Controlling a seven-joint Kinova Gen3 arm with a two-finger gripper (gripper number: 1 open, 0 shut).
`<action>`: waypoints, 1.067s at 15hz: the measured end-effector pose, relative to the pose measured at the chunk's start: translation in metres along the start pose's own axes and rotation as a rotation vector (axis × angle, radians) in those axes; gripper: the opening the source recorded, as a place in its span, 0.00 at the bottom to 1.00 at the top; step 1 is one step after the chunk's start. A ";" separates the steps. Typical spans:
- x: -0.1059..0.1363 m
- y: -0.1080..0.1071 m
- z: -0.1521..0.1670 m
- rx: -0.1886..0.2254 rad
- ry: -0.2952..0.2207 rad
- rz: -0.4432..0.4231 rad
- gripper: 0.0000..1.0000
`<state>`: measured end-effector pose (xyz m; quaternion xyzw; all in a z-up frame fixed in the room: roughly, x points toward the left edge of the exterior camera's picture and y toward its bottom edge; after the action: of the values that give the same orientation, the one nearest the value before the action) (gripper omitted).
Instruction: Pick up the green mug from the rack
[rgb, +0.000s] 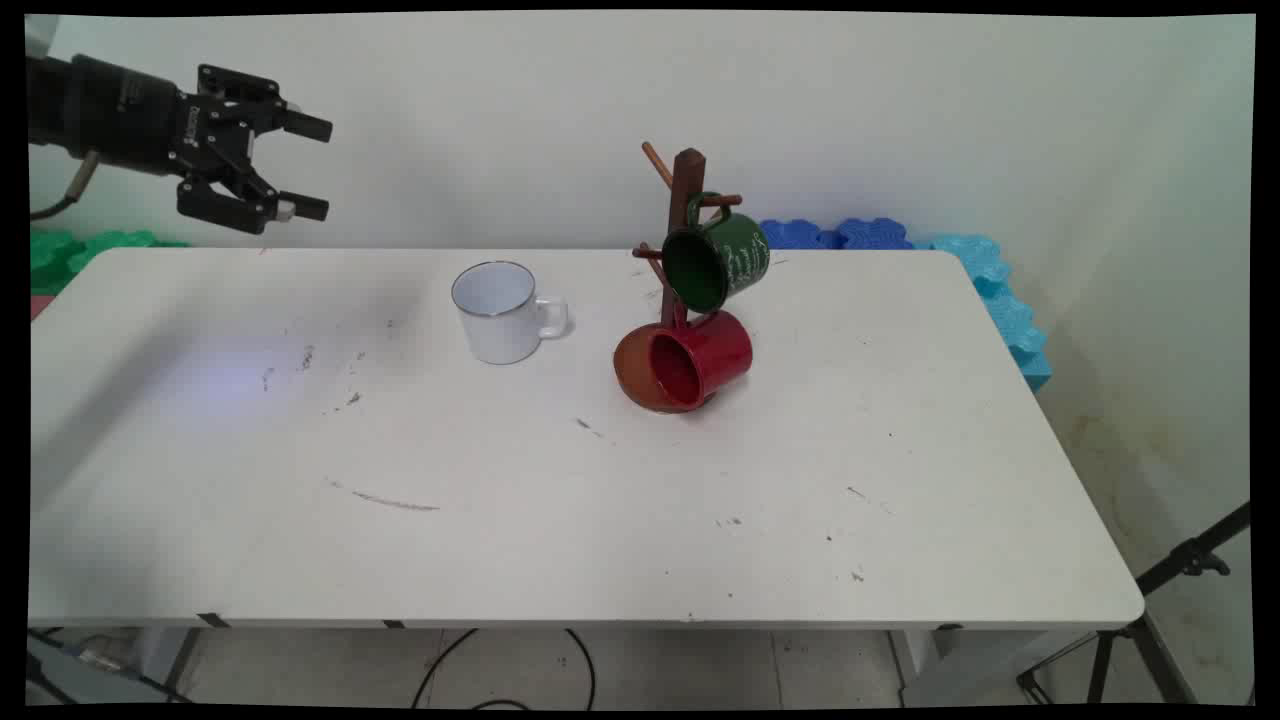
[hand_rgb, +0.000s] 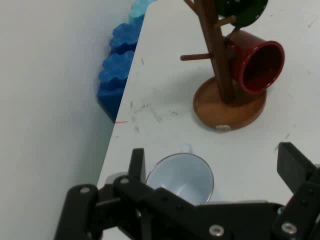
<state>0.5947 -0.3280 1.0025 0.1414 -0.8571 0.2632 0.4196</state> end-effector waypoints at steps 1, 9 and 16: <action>0.000 -0.001 0.001 0.002 0.000 -0.013 1.00; 0.036 0.008 0.029 -0.013 0.010 -0.204 1.00; 0.104 0.036 0.076 -0.080 0.029 -0.382 1.00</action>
<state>0.4654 -0.3441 1.0345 0.2808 -0.8185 0.1464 0.4794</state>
